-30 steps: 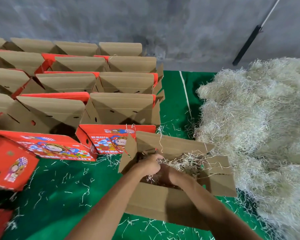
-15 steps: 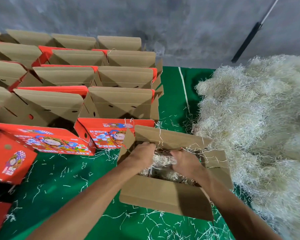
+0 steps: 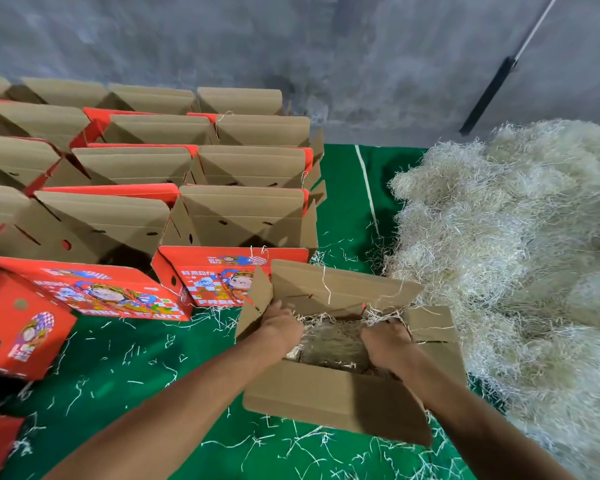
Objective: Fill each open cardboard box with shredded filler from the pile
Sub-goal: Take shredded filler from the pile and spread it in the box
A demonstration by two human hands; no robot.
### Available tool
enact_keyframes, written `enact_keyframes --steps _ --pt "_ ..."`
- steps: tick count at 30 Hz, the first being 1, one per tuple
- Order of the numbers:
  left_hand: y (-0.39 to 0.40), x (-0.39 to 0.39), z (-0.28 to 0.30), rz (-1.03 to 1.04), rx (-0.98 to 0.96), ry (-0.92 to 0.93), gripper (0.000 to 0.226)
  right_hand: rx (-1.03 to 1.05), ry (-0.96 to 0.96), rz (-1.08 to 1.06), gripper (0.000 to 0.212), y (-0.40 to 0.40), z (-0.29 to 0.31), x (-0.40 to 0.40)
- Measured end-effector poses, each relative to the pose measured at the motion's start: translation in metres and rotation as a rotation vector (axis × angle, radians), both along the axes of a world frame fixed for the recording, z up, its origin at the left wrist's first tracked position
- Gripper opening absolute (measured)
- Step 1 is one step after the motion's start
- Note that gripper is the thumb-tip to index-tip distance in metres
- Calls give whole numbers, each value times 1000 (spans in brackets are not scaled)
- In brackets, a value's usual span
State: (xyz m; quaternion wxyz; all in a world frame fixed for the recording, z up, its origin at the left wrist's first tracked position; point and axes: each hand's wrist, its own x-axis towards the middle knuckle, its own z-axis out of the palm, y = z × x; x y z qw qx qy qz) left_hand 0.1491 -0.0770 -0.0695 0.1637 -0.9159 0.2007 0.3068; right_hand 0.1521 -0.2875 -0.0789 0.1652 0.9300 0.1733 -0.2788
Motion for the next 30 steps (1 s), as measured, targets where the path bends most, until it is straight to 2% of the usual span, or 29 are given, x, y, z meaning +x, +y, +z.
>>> enact_keyframes --steps 4,5,7,9,11,14,17,21,24,26,28,30 --pt "-17 4 15 129 -323 -81 17 292 200 -207 19 7 20 14" --pt "-23 6 16 141 -382 -69 14 332 214 -242 24 9 22 18" --pt "-35 8 14 184 -485 33 4 353 231 -291 37 12 22 19" --pt "-40 12 2 260 -508 165 7 356 144 -299 30 15 9 19" --pt "-38 14 -18 303 -381 246 24 304 34 -278 24 13 -12 13" --pt "-34 13 -48 309 -182 306 37 203 115 -214 37 14 -37 6" --pt "-34 15 -64 296 -49 271 43 178 245 -181 65 18 -50 5" --pt "-33 16 -71 194 177 168 67 197 268 -245 69 19 -59 6" --pt "-31 14 -64 202 217 148 72 235 324 -292 77 22 -57 5" --pt "-33 13 -52 210 128 132 61 261 312 -303 62 22 -54 5" --pt "-34 14 -41 222 -108 85 37 289 204 -266 37 20 -44 6" --pt "-40 14 -30 232 -337 42 26 246 50 -161 34 19 -35 8"
